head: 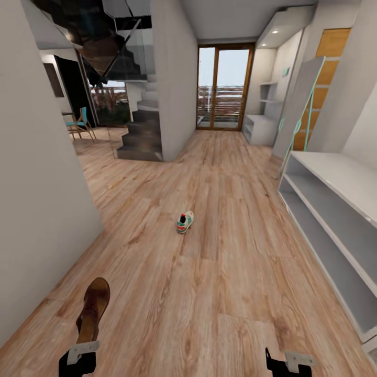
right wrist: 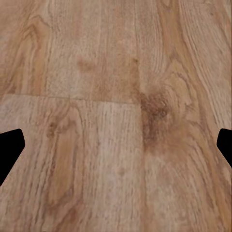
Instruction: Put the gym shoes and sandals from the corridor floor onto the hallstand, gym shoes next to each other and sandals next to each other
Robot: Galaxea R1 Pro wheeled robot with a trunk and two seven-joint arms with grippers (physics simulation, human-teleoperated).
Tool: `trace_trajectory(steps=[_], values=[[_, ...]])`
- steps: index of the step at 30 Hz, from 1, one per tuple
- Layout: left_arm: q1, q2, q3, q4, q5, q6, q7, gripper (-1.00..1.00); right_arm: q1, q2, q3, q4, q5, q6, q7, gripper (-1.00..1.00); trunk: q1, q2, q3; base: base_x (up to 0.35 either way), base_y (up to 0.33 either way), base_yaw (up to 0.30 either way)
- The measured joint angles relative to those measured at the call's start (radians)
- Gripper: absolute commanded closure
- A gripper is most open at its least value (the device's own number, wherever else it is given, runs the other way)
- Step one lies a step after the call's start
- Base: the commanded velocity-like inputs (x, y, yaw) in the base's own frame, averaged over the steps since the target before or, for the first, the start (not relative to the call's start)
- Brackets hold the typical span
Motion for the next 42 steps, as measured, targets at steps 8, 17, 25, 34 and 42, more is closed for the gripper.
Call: trace_trajectory(steps=[8,17,25,34,42], values=[[0.000,0.000,0.000,0.000,0.000,0.000,0.000,1.00,0.000,0.000,-0.001,0.001,0.000,0.000,0.000,-1.00,0.000,0.000,0.000,0.333,0.074,0.000],[0.000,0.000,0.000,0.000,0.000,0.000,0.000,1.00,0.000,0.001,-0.001,0.001,0.000,0.000,0.000,-1.00,0.000,0.000,0.000,0.334,0.074,0.000],[0.000,0.000,0.000,0.000,0.000,0.001,-0.001,1.00,0.000,0.001,-0.001,0.001,0.000,0.000,0.000,-1.00,0.000,0.000,0.000,0.334,0.079,0.000],[0.000,0.000,0.000,0.000,-0.001,0.001,-0.001,1.00,0.000,0.000,-0.001,0.001,0.000,0.000,-0.001,-1.00,0.000,0.000,0.000,0.334,0.118,-0.010],[0.000,0.000,0.000,0.000,-0.003,0.001,-0.001,1.00,0.000,0.000,-0.001,0.001,0.000,0.000,-0.001,-1.00,0.000,0.000,0.000,0.334,0.133,-0.210]])
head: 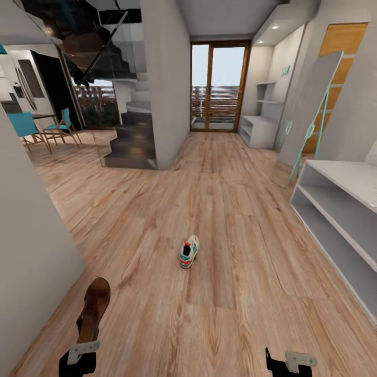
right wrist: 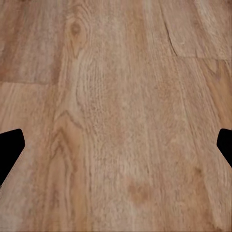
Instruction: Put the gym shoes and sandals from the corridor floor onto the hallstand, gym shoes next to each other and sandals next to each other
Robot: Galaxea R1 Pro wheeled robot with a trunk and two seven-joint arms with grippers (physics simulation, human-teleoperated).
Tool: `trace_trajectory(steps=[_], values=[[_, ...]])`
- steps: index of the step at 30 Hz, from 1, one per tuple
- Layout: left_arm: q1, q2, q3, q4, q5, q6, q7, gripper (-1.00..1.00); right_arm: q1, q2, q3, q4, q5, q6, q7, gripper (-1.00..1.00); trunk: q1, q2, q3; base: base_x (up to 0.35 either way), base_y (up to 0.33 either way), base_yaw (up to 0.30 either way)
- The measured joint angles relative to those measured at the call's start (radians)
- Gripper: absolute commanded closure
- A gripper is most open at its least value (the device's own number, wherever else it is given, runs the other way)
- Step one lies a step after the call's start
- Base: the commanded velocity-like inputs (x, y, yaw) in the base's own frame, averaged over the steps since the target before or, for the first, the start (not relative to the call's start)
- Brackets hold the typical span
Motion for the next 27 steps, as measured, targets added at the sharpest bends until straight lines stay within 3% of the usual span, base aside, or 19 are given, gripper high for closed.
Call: trace_trajectory(steps=[27], values=[[0.000,0.000,-0.001,0.000,-0.007,0.000,0.000,1.00,0.000,0.000,0.000,-0.001,-0.001,0.000,0.000,-1.00,0.000,0.000,0.000,0.312,0.190,-0.020]])
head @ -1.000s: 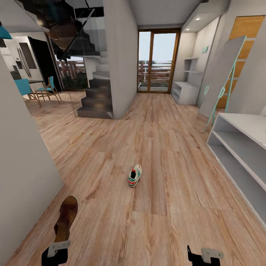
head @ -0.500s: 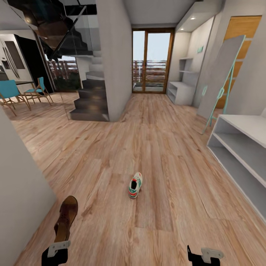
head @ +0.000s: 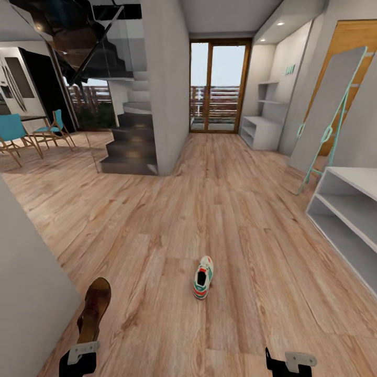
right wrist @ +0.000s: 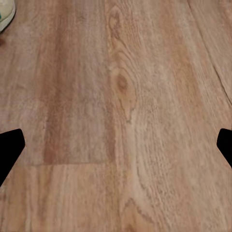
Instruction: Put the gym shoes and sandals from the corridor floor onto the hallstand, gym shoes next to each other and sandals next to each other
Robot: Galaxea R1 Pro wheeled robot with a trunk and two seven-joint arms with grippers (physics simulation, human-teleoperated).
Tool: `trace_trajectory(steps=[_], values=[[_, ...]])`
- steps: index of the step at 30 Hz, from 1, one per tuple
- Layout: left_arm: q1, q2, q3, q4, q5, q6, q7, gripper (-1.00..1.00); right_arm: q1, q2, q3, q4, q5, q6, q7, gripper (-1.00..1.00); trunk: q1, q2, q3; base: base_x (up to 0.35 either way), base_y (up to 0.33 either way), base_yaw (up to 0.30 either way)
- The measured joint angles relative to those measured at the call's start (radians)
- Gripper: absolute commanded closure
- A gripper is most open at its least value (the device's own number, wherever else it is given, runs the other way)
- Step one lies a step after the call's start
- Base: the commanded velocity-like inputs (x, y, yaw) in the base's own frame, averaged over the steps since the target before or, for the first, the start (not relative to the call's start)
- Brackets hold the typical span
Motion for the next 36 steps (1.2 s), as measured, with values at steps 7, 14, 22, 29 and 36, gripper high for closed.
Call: trace_trajectory(steps=[7,14,22,29,36], values=[[0.000,0.000,0.000,0.000,-0.001,0.000,0.000,1.00,0.000,-0.001,0.000,-0.001,0.000,0.000,0.000,-1.00,0.000,0.000,0.000,0.300,0.193,-0.171],[-0.001,0.000,-0.003,-0.007,-0.002,0.005,-0.005,1.00,0.000,-0.001,0.000,0.000,0.000,0.000,0.000,-1.00,0.000,0.000,0.000,0.305,0.169,-0.276],[-0.022,-0.006,-0.009,-0.022,-0.005,0.024,-0.011,1.00,0.000,-0.001,-0.001,0.000,0.000,0.001,0.000,-1.00,0.000,0.000,0.000,0.311,0.146,-0.229],[-0.095,-0.010,-0.009,-0.078,-0.027,0.139,-0.013,1.00,0.000,-0.001,-0.002,-0.001,0.000,0.001,-0.001,-1.00,0.000,0.000,0.000,0.284,0.132,-0.044],[-0.152,-0.010,-0.007,-0.207,-0.039,0.313,-0.020,1.00,0.000,-0.001,-0.002,-0.002,0.000,0.002,-0.001,-1.00,0.000,0.000,0.000,0.078,0.037,-0.006]])
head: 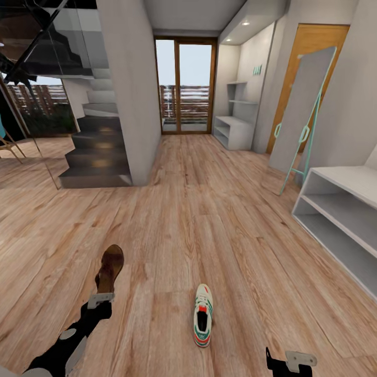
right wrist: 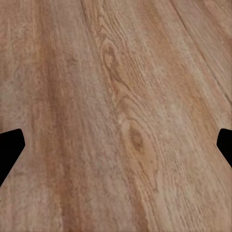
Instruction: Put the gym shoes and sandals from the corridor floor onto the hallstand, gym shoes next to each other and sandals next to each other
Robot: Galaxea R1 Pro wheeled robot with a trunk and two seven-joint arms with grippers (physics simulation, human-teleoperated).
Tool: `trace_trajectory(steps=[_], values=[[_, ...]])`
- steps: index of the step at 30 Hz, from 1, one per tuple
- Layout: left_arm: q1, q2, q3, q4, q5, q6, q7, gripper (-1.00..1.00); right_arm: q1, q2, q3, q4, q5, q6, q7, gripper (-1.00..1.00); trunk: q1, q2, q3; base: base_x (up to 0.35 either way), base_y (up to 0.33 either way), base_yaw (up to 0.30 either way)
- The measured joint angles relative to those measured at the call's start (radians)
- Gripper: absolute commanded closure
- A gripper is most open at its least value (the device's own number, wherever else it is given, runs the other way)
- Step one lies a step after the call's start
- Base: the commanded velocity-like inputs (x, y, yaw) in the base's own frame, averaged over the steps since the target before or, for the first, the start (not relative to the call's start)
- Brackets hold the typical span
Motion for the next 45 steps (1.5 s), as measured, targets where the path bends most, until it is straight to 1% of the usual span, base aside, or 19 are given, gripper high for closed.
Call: trace_trajectory(steps=[2,4,5,7,8,11,13,14,17,18,19,20,33,45], values=[[-0.011,0.000,0.001,-0.085,-0.001,0.058,0.000,1.00,0.000,0.000,0.001,-0.001,0.000,0.000,0.001,-1.00,0.000,0.000,0.000,0.010,0.005,-0.001],[-0.023,0.000,0.001,-0.128,-0.001,0.107,-0.001,1.00,0.000,0.000,0.001,-0.001,0.000,0.000,0.001,-1.00,0.000,0.000,0.000,0.005,0.003,0.000],[-0.033,0.000,0.001,-0.151,-0.001,0.146,-0.002,1.00,0.000,0.000,0.002,-0.001,0.000,0.000,0.001,-1.00,0.000,0.000,0.000,0.003,0.002,0.000],[-0.043,-0.001,0.001,-0.168,-0.002,0.188,-0.004,1.00,0.000,0.000,0.002,-0.001,0.000,0.000,0.001,-1.00,0.000,0.000,0.000,0.002,0.001,0.000],[-0.054,-0.002,0.002,-0.180,-0.001,0.221,-0.004,1.00,0.000,0.000,0.003,-0.001,0.000,0.000,0.001,-1.00,0.000,0.000,0.000,0.001,0.001,0.000],[-0.079,-0.002,0.001,-0.194,-0.002,0.264,-0.006,1.00,0.000,0.000,0.003,-0.001,0.000,0.000,0.001,-1.00,0.000,0.000,0.000,0.000,0.000,0.000],[-0.086,-0.003,-0.007,-0.197,-0.002,0.274,-0.006,1.00,0.000,0.000,0.003,-0.001,0.000,0.000,0.001,-1.00,0.000,0.000,0.000,0.000,0.000,0.000],[-0.090,-0.004,-0.038,-0.198,-0.002,0.281,-0.006,1.00,0.000,0.000,0.002,-0.002,0.000,0.000,0.001,-1.00,0.000,0.000,0.000,0.000,0.000,0.000],[-0.093,-0.004,-0.066,-0.198,-0.003,0.283,-0.008,1.00,0.000,0.000,0.003,-0.004,0.000,0.000,0.001,-1.00,0.000,0.000,0.000,0.000,0.000,0.000],[-0.094,-0.004,-0.081,-0.198,-0.002,0.284,-0.009,1.00,0.000,0.000,0.003,-0.004,0.000,0.000,0.001,-1.00,0.000,0.000,0.000,0.006,0.000,0.000],[-0.094,-0.004,-0.086,-0.198,-0.003,0.284,-0.009,1.00,0.000,0.000,0.003,-0.004,0.000,0.000,0.001,-1.00,0.000,0.000,0.000,0.185,0.170,0.000],[-0.095,-0.005,-0.104,-0.198,0.001,0.283,-0.010,1.00,0.000,0.000,0.001,-0.005,0.000,0.000,0.001,-1.00,0.000,0.000,0.000,0.195,0.182,0.000],[-0.095,-0.005,-0.105,-0.198,-0.002,0.281,-0.011,1.00,0.000,0.000,0.000,-0.005,0.000,0.000,0.001,-1.00,0.000,0.000,0.000,0.072,0.059,0.000],[-0.095,-0.005,-0.105,-0.198,-0.002,0.280,-0.011,1.00,0.000,0.000,0.002,-0.007,0.000,0.000,0.001,-1.00,0.000,0.000,0.000,0.167,0.130,0.000]])
